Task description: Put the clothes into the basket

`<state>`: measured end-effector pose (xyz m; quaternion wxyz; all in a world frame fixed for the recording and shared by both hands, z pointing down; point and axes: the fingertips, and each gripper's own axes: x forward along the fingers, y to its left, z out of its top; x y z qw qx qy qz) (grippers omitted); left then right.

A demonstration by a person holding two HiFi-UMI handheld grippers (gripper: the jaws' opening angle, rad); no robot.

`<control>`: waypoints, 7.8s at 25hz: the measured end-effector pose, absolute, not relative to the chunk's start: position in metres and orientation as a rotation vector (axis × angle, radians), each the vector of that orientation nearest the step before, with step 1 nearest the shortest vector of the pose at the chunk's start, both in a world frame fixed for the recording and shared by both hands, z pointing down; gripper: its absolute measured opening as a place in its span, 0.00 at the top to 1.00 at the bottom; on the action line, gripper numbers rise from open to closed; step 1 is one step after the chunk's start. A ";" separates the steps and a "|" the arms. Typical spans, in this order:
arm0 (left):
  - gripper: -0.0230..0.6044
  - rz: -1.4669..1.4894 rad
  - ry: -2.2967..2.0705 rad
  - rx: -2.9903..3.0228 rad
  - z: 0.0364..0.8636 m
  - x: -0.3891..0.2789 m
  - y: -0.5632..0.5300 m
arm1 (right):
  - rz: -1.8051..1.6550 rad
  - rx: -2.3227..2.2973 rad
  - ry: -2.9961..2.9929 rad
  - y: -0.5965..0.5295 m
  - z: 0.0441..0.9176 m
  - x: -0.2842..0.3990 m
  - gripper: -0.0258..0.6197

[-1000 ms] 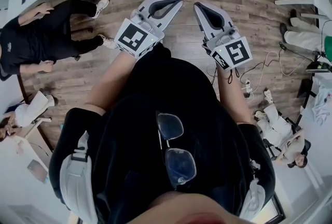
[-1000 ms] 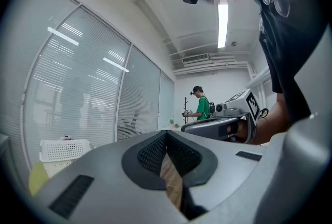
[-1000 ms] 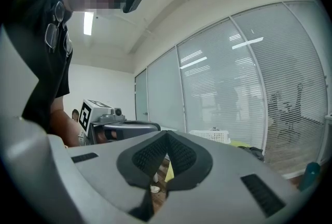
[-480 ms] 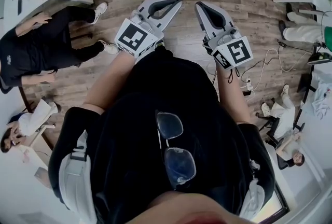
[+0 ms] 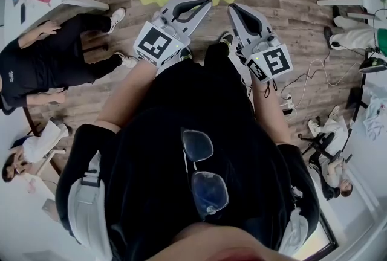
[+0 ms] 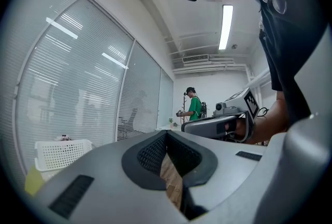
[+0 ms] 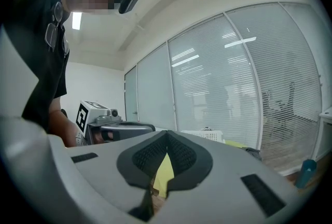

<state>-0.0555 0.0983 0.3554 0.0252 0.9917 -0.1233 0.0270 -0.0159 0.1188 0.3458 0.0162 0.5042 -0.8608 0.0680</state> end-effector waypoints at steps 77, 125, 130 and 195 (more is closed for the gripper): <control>0.95 0.160 -0.784 2.912 0.446 0.193 -0.229 | 0.505 1.410 -2.546 -0.229 0.460 0.241 0.92; 0.95 0.099 -1.143 2.678 0.485 0.181 -0.313 | 1.203 1.313 -1.728 -0.368 0.787 0.249 0.31; 0.95 0.104 -1.189 2.654 0.485 0.173 -0.314 | 1.136 1.300 -1.748 -0.369 0.785 0.252 0.32; 0.95 0.183 -1.606 2.759 0.351 0.039 -0.285 | -0.062 0.414 -2.121 -0.315 0.440 0.111 0.44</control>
